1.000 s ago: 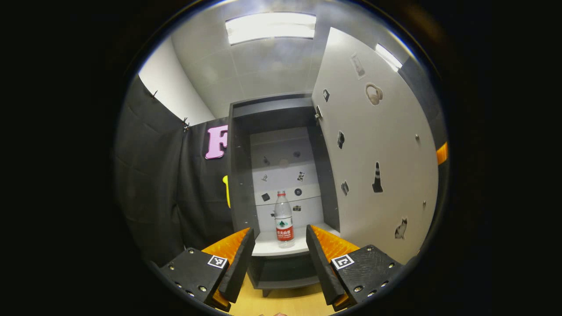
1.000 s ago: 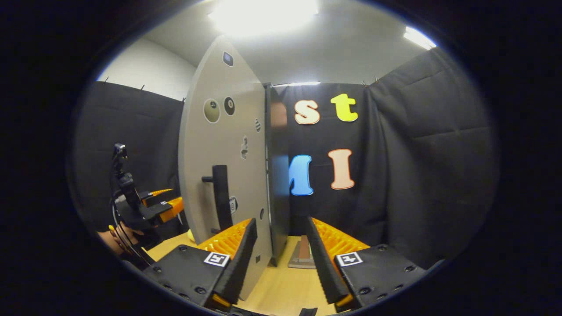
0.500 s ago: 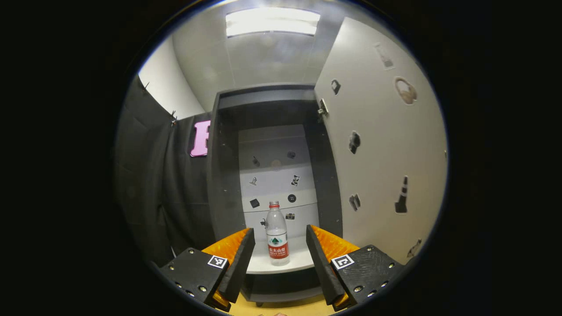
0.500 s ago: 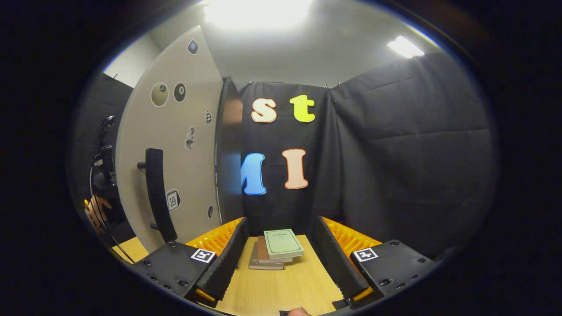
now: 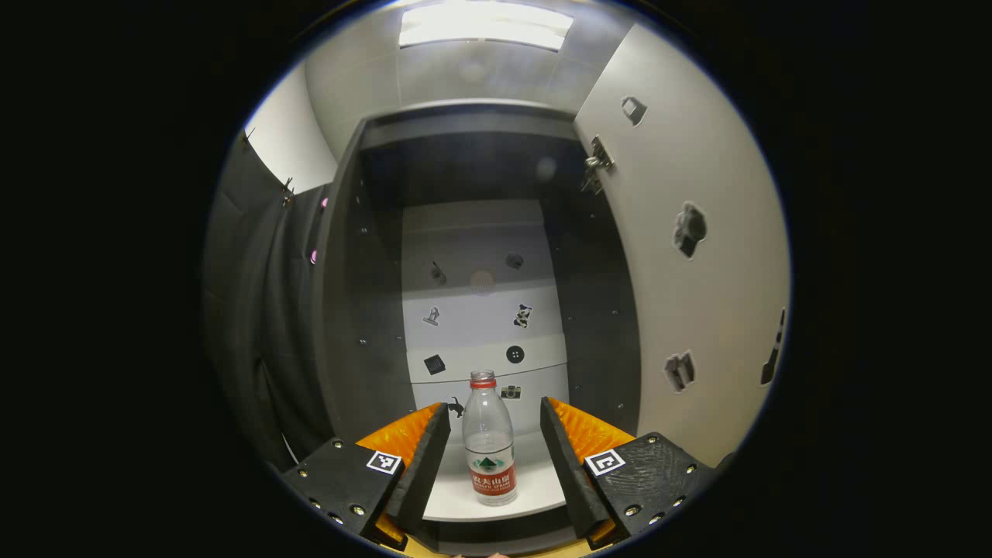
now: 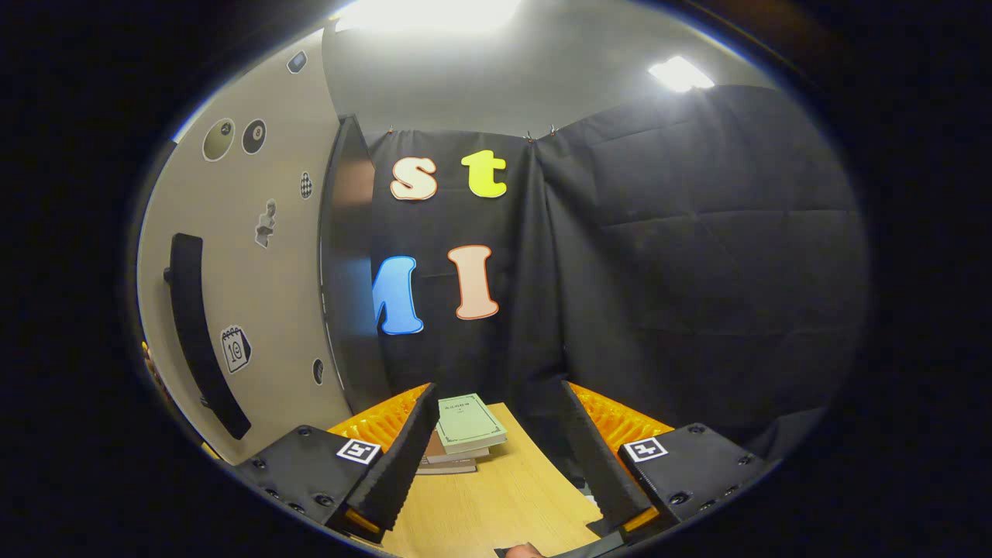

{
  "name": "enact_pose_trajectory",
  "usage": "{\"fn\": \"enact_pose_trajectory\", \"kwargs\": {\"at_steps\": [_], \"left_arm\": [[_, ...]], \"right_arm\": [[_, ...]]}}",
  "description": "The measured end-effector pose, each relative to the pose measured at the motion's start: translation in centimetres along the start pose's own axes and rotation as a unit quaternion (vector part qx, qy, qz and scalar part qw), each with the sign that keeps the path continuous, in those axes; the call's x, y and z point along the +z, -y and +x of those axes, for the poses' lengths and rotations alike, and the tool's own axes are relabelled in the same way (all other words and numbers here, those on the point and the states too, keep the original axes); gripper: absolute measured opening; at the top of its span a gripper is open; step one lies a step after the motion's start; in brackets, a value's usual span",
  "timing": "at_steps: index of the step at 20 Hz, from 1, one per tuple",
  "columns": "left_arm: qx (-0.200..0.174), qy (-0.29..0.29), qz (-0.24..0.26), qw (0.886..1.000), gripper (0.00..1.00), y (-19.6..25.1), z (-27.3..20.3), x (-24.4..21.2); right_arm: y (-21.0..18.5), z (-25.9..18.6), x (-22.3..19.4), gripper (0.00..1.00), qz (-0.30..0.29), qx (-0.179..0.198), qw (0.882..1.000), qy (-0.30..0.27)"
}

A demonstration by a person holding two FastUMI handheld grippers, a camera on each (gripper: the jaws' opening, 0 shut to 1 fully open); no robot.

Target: Open the cabinet door with the right hand, grasp the bottle in the cabinet with the left hand and place it on the coaster, then close the cabinet door with the right hand.

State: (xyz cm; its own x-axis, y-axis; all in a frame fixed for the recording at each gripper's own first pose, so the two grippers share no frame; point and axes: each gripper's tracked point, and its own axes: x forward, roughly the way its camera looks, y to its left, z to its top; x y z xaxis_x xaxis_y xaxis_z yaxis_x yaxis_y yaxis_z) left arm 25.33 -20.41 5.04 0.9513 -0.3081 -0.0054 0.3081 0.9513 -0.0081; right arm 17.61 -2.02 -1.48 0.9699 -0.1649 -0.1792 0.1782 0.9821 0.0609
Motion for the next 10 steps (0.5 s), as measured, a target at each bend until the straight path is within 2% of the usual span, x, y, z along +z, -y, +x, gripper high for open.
{"fn": "enact_pose_trajectory", "kwargs": {"at_steps": [4,10], "left_arm": [[-0.004,-0.009,-0.010,1.000,0.68,-0.7,3.3,-1.8],[-0.004,-0.036,-0.023,0.999,0.68,-1.4,7.2,-5.0]], "right_arm": [[0.0,0.6,-0.7,0.98,-0.007,-0.026,1.000,-0.008],[-0.7,1.4,-1.8,0.98,-0.014,-0.046,0.999,-0.023]]}}
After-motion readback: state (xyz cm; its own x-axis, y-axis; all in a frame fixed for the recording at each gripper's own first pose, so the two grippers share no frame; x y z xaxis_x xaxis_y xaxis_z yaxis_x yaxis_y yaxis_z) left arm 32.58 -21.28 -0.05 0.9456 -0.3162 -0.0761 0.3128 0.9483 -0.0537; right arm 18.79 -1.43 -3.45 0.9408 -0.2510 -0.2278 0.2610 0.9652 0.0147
